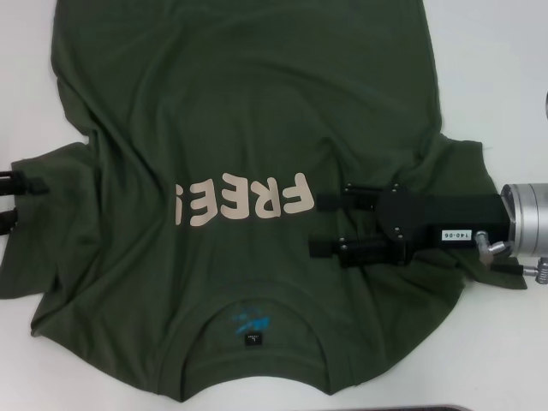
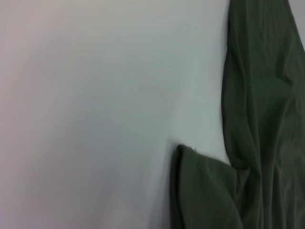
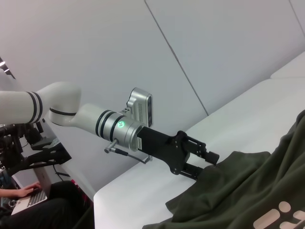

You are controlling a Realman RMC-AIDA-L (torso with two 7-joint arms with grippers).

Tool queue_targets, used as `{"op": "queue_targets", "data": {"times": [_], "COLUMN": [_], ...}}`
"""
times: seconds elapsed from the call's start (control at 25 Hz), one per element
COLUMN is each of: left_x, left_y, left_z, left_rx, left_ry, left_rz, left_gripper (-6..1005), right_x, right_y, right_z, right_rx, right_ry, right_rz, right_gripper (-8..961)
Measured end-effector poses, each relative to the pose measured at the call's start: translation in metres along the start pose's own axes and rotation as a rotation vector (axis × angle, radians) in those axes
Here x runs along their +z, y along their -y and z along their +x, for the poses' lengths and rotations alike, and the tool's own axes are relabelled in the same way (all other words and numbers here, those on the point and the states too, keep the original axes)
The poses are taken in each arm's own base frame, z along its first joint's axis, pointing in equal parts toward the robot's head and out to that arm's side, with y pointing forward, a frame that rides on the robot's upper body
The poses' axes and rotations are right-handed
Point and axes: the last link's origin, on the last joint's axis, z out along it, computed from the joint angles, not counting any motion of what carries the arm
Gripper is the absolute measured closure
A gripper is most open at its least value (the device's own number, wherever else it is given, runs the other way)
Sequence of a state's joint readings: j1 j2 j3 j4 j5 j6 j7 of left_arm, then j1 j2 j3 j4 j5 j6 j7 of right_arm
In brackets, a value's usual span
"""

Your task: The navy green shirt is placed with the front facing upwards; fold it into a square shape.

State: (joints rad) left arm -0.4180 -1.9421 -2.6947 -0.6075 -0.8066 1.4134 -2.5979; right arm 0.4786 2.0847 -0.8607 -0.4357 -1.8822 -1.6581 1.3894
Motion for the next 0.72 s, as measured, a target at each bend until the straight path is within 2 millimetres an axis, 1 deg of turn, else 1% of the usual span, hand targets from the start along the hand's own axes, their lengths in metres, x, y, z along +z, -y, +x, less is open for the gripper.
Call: {"op": "queue_targets", "data": {"times": [0.12, 0.32, 0.72], "left_x": [0.0007, 0.0015, 0.0001], "left_y": [-0.0008, -0.0012, -0.0018], "left_z": [-0.0009, -0.0012, -0.0006], "left_rx": [0.012, 0.021, 0.016], "left_ry": [0.032, 0.042, 0.036], "left_rz": [0.021, 0.033, 0.023], "left_gripper": [413, 598, 883], "right_x": [-0.0005, -0.0006, -0.0016], "right_y": [0.0003, 0.0003, 0.0005], "right_z": [-0.0005, -0.0007, -0.002], "right_rx": [0.002, 0.005, 0.006], "right_ry": [0.004, 0.005, 0.016], "right_rz": [0.003, 0.002, 0.005], "right_gripper": [28, 28, 29]}}
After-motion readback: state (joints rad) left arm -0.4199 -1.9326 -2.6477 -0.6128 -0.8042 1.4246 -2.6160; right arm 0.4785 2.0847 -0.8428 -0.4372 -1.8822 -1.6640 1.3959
